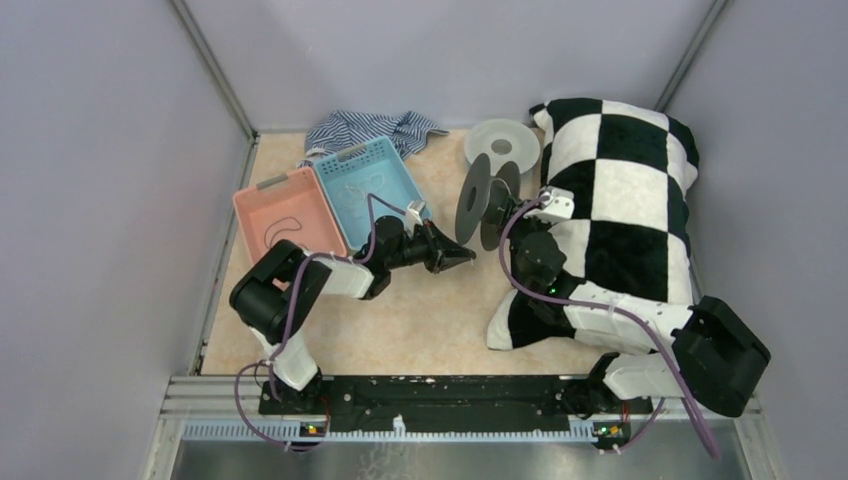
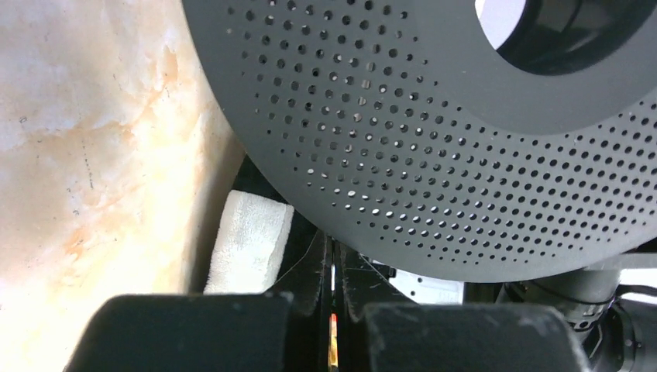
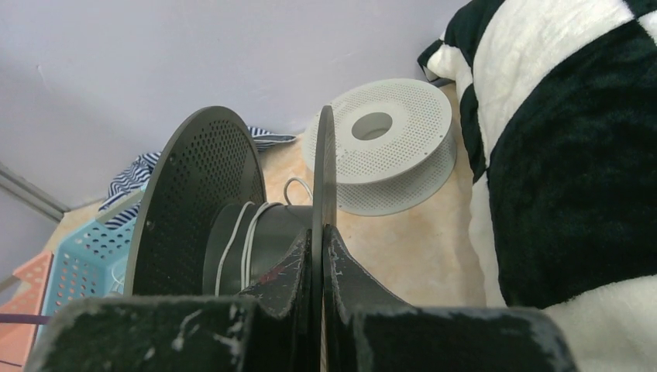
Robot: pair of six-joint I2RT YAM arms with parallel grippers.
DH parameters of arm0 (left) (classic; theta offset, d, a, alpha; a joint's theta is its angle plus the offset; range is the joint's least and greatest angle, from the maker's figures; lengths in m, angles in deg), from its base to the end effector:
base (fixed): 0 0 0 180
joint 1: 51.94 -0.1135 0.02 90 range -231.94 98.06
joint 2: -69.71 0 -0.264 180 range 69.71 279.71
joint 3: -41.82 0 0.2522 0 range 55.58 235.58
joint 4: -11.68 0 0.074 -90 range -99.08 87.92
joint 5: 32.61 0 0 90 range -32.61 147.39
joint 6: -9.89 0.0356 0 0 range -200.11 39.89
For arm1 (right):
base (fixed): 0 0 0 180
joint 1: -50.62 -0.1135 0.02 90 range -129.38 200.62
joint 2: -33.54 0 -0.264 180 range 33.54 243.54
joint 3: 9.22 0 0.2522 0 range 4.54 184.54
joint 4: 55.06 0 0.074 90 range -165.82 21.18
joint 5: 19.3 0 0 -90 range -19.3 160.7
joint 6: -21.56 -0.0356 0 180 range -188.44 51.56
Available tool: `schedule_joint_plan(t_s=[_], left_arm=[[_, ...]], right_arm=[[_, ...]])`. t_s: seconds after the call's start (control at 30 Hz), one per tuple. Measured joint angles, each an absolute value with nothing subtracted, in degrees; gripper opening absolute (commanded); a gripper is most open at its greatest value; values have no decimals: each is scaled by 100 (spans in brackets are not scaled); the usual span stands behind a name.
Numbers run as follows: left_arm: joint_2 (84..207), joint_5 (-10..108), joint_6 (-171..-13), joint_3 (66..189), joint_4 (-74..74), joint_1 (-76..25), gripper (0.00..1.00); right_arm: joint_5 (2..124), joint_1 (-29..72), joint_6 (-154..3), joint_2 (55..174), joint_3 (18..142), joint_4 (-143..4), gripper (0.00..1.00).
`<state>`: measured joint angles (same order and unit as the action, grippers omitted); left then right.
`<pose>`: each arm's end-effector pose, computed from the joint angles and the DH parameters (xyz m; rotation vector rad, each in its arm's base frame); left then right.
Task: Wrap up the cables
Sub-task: Place the cable reel at the center of the board.
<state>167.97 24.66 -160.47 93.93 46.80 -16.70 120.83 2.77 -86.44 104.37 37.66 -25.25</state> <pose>0.2622 -0.2088 0.1730 -0.3426 2.1730 -1.8252 0.1948 0.1745 0.2704 0.3263 1.4761 0.2814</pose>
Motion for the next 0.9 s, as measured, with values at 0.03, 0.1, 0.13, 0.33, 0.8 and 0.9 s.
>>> schedule_joint_plan(t_s=[0.03, 0.1, 0.13, 0.33, 0.8, 0.9], left_arm=[[16897, 2444, -16132, 9393, 4781, -1672, 0], [17063, 2403, -16283, 9393, 4969, -1670, 0], [17131, 2396, -16344, 9393, 5045, -1670, 1], [17265, 2361, -16471, 9393, 5142, -1670, 20], [16694, 1924, -16023, 9425, 5393, -1559, 39], [16425, 1931, -15907, 9425, 5327, -1578, 39]], right_arm=[[12107, 246, -8569, 10453, 3751, -2473, 0], [12142, 209, -8458, 10468, 3716, -2387, 0], [12164, 198, -8443, 10479, 3683, -2346, 0], [12223, 192, -8445, 10608, 3554, -2066, 0], [11655, -20, -7721, 10942, 3646, -3126, 0], [11504, -132, -7435, 11023, 3810, -3299, 0]])
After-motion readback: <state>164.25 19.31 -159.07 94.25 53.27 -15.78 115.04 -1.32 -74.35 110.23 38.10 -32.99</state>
